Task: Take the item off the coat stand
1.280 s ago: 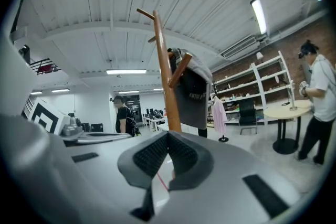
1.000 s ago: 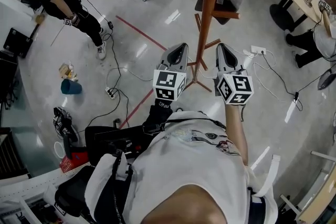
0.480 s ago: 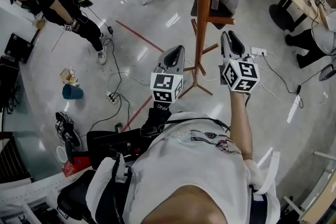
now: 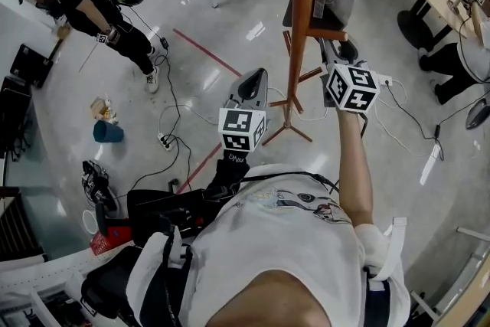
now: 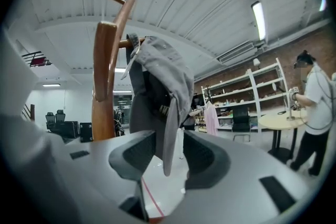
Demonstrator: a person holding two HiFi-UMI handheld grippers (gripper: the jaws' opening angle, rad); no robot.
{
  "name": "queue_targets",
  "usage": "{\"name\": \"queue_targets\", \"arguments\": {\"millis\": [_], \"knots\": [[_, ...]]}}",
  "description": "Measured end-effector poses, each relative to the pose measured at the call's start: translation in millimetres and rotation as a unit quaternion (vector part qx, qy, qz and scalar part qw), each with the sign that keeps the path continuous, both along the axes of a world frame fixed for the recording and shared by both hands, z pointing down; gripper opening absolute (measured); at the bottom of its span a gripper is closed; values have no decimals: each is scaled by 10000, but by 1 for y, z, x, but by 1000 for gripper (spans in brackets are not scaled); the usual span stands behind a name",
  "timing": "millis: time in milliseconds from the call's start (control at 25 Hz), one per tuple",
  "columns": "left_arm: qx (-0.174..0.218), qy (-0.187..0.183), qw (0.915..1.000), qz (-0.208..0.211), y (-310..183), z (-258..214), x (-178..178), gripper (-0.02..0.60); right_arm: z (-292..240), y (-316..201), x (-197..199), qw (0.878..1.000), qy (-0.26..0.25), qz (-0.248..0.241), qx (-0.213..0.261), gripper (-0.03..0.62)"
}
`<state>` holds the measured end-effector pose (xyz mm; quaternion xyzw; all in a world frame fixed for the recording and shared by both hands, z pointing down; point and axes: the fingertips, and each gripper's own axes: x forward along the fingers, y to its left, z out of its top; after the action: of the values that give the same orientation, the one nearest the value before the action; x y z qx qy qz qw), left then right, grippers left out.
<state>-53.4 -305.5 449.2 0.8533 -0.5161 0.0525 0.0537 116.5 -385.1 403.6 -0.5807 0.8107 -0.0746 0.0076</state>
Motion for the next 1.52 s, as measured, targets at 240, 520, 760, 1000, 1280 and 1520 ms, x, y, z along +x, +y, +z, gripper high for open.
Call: {"name": "queue_targets", "arguments": {"millis": [240,520,760,1000,1280,1520], "knots": [[1,-19,10000,-50,-1,2,-5,3,1,-9,0,9999,71,149,-26,146],[-44,-12,10000,-66,-2,3,-6,3,-5,-11,13,9991,-173,391,-33,24],[-20,-6,10000,-74,0,3,-6,3,-14,-17,26,9978,-254,607,73,23],[-8,-23,9999,-150,-1,2,-8,3,-35,-35,40,9967,-377,662,263,23],[17,-31,9998,-195,0,0,-14,3,-49,-66,53,9956,-439,790,256,23],[12,-12,9997,-240,4,1,-17,3,-43,-80,78,9925,-577,1065,142,23]]}}
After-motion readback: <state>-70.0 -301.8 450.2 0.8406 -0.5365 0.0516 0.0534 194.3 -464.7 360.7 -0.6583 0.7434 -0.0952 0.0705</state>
